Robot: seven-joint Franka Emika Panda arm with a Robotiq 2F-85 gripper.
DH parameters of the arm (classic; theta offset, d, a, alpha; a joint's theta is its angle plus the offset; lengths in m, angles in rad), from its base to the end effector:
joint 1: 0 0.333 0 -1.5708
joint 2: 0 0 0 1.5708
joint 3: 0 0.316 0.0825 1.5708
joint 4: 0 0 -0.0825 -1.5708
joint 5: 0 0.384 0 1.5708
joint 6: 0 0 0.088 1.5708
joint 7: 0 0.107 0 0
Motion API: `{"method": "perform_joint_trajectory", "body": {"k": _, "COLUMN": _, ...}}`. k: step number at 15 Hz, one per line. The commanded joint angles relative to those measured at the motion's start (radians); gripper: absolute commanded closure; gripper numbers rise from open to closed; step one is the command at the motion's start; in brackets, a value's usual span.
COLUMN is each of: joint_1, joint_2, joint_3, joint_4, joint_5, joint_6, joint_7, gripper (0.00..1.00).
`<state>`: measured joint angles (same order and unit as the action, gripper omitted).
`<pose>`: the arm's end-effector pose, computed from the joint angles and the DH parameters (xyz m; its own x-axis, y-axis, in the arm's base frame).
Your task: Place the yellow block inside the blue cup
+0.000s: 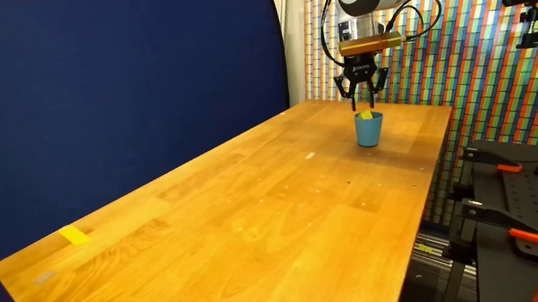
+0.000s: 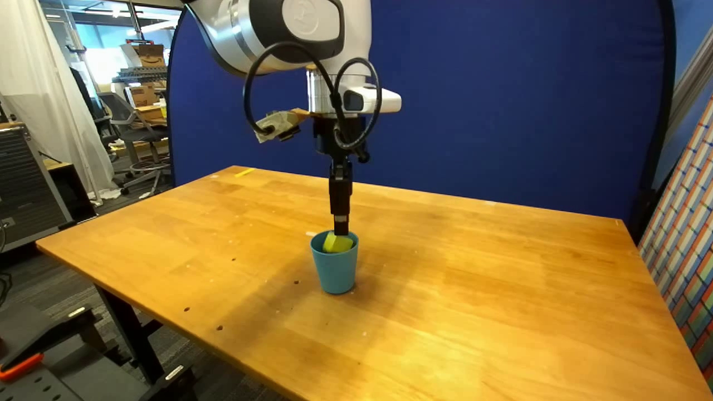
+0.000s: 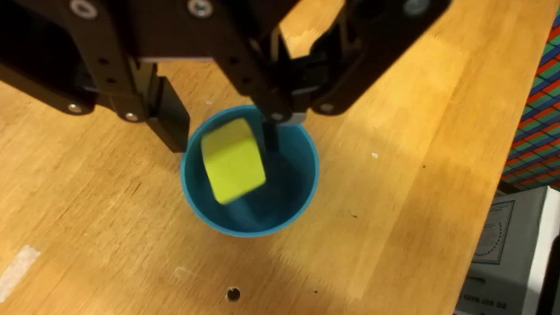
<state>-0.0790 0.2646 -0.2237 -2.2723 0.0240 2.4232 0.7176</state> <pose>0.5001 -0.1579 0.2346 0.5078 -0.8600 -0.0508 -0.8538 -0.5102 0.1031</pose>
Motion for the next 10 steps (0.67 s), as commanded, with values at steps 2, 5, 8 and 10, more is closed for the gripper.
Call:
{"method": "perform_joint_trajectory", "body": {"k": 2, "joint_1": -0.007, "joint_2": 0.007, "joint_3": -0.001, "joint_4": -0.001, "joint_5": 0.004, "joint_6": 0.048, "joint_7": -0.008, "gripper": 0.11}}
{"method": "perform_joint_trajectory", "body": {"k": 5, "joint_1": 0.034, "joint_2": -0.037, "joint_3": 0.011, "joint_4": 0.003, "joint_5": -0.1, "joint_6": -0.019, "joint_7": -0.062, "gripper": 0.0}}
{"method": "perform_joint_trajectory", "body": {"k": 8, "joint_1": 0.064, "joint_2": -0.095, "joint_3": 0.043, "joint_4": 0.016, "joint_5": -0.157, "joint_6": -0.103, "joint_7": -0.123, "gripper": 0.0}}
{"method": "perform_joint_trajectory", "body": {"k": 10, "joint_1": 0.072, "joint_2": -0.137, "joint_3": 0.071, "joint_4": 0.05, "joint_5": -0.174, "joint_6": -0.177, "joint_7": -0.192, "gripper": 0.0}}
